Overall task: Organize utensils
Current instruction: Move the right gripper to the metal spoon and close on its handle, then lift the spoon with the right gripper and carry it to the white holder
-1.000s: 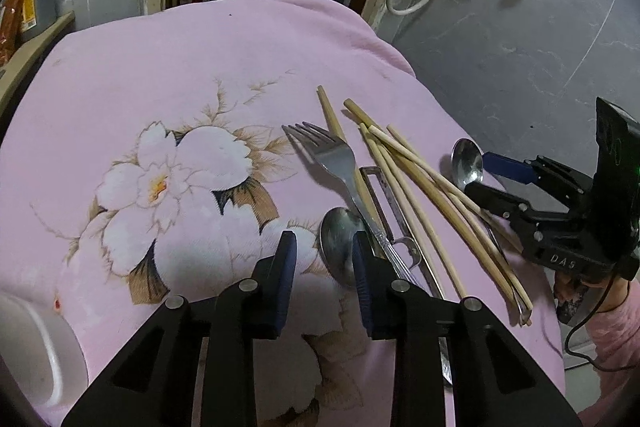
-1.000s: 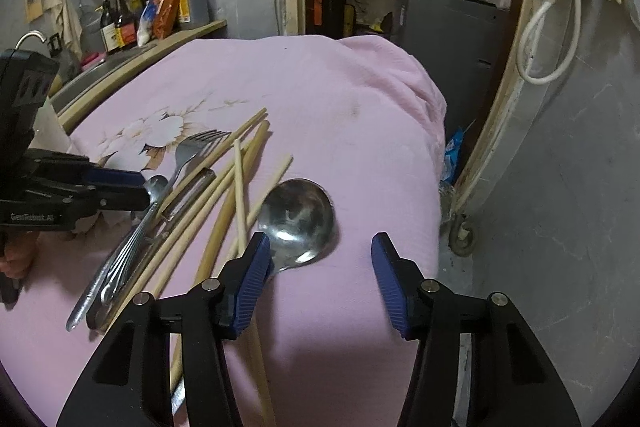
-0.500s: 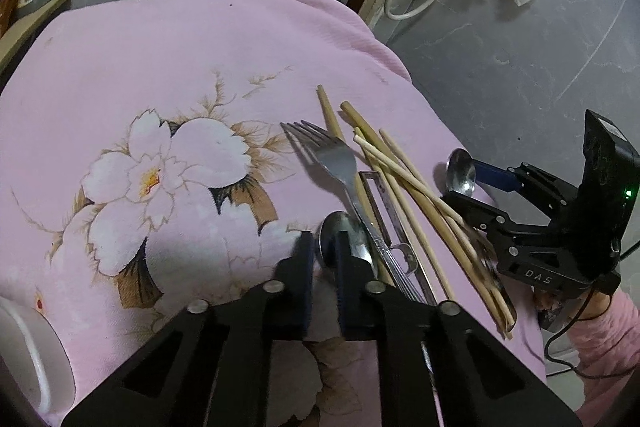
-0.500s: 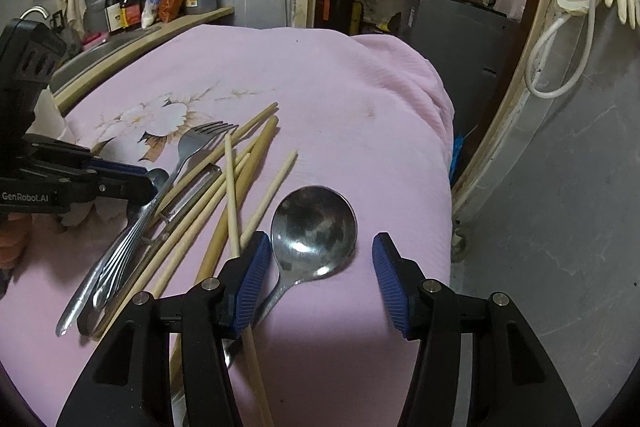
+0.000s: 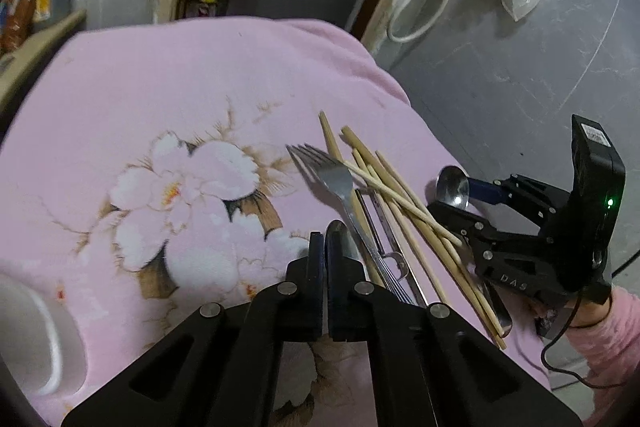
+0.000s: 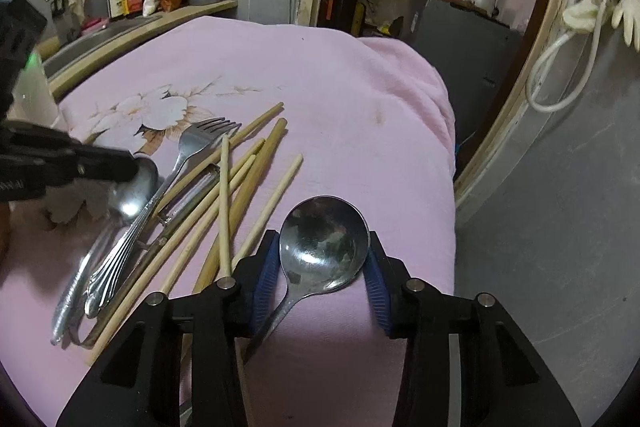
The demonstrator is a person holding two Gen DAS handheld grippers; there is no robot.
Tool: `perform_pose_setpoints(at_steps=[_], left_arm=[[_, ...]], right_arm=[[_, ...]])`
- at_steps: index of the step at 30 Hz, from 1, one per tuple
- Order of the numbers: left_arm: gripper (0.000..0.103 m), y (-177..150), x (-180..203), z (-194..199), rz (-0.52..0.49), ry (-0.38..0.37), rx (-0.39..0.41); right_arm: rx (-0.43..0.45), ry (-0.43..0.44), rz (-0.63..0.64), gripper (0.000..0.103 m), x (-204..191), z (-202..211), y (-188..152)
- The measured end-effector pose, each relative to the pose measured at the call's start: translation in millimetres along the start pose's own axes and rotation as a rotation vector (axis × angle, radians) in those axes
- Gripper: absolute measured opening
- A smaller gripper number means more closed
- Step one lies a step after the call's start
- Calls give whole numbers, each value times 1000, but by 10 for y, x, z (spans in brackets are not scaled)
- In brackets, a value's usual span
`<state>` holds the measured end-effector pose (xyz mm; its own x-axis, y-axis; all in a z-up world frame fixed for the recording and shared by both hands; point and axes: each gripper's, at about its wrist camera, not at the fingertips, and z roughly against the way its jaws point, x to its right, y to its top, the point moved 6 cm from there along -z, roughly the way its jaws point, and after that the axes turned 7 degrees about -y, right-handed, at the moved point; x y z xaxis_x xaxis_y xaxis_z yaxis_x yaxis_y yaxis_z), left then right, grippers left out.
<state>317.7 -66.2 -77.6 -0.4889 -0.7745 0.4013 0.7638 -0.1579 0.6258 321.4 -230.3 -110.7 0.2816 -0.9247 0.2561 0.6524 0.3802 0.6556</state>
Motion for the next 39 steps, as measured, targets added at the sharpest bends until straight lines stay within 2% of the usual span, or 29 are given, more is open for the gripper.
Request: perform_pose_setpoints(at_steps=[5, 11, 15, 19, 29, 34, 39], left_arm=[[0, -2, 63, 198, -20, 84, 97], [0, -20, 123, 472, -48, 183, 252], [0, -60, 260, 644, -114, 250, 366], [0, -122, 404, 768, -182, 307, 457], [0, -239, 388, 949, -161, 342, 543], [0, -282, 403, 1057, -169, 351, 574], [0, -277, 425, 1148, -172, 354, 599]], right_arm=[[39, -6, -5, 39, 20, 67, -7], [208, -58, 16, 39, -17, 383, 51], [341, -116, 57, 38, -102, 618, 61], [437, -164, 92, 38, -179, 776, 65], [616, -284, 142, 38, -301, 1057, 56], [675, -332, 173, 38, -385, 1145, 23], [710, -345, 182, 38, -436, 1201, 49]])
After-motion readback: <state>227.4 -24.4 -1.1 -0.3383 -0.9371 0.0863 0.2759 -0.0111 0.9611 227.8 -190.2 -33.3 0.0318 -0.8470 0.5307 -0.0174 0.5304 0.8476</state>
